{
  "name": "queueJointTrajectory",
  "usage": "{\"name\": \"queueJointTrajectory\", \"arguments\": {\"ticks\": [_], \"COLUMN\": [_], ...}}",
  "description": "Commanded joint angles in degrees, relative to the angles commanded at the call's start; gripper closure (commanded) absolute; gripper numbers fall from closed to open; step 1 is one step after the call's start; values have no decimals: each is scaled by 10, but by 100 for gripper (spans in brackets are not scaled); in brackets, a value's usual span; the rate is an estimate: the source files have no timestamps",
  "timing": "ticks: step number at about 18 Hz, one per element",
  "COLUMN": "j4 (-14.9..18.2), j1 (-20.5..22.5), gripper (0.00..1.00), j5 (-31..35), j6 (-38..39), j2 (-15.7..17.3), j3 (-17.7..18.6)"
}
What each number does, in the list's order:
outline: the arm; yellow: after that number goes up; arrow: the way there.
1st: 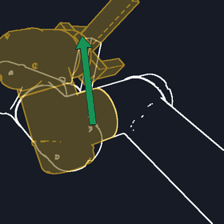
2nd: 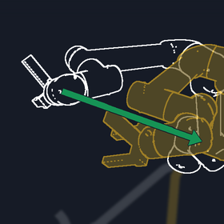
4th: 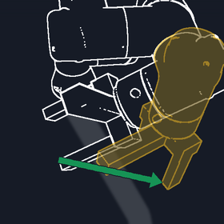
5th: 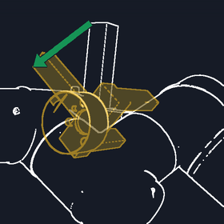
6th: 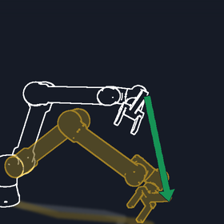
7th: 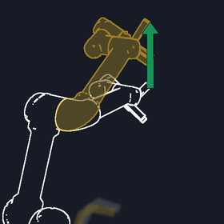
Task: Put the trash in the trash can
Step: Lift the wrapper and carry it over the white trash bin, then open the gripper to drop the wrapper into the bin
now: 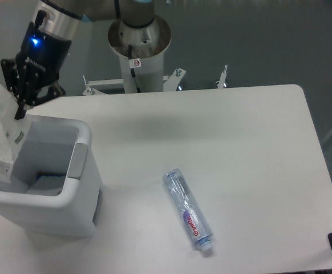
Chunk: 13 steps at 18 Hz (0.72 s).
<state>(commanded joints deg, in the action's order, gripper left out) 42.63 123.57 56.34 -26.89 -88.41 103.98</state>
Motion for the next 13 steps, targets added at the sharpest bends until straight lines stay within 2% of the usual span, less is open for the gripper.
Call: {"name": "queueJointTrajectory", "arguments": {"ticks": [2, 3, 4, 5, 10, 11, 13], "j4": [0, 0, -1, 0, 3, 4, 4], "j1": [0, 1, 1, 2, 9, 24, 82], "gripper": [100, 77, 24, 0, 0, 0, 0], "j5": [1, 1, 2, 3, 4, 10, 7], "j6": [-3, -4, -5, -3, 5, 6, 9], "j2": [-4, -5, -4, -2, 14, 21, 25], "j3": [-1, -1, -3, -4, -5, -6, -9]}}
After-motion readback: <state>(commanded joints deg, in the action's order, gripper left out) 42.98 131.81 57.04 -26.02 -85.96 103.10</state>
